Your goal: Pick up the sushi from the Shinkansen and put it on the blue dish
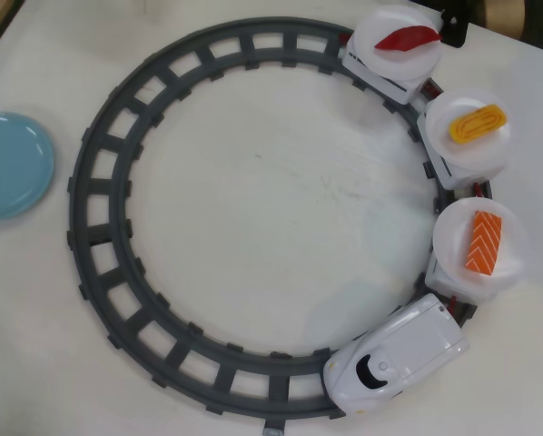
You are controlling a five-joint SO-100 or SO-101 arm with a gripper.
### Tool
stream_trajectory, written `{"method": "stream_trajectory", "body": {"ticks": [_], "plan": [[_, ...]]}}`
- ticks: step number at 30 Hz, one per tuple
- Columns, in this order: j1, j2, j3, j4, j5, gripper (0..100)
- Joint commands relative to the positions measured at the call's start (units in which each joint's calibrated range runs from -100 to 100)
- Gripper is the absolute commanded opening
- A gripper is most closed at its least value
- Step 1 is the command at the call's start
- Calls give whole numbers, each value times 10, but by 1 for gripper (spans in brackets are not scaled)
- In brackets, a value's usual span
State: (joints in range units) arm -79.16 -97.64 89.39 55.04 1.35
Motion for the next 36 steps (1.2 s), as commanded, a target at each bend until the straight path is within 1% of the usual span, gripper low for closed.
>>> {"method": "stream_trajectory", "body": {"ticks": [1, 16, 29, 34, 36], "plan": [[59, -5, 29, 24, -2, 3], [58, -5, 23, 17, -7, 3], [66, -5, 11, 10, 3, 3], [66, 5, -23, 16, 8, 3], [74, 34, -48, 14, 15, 3]]}}
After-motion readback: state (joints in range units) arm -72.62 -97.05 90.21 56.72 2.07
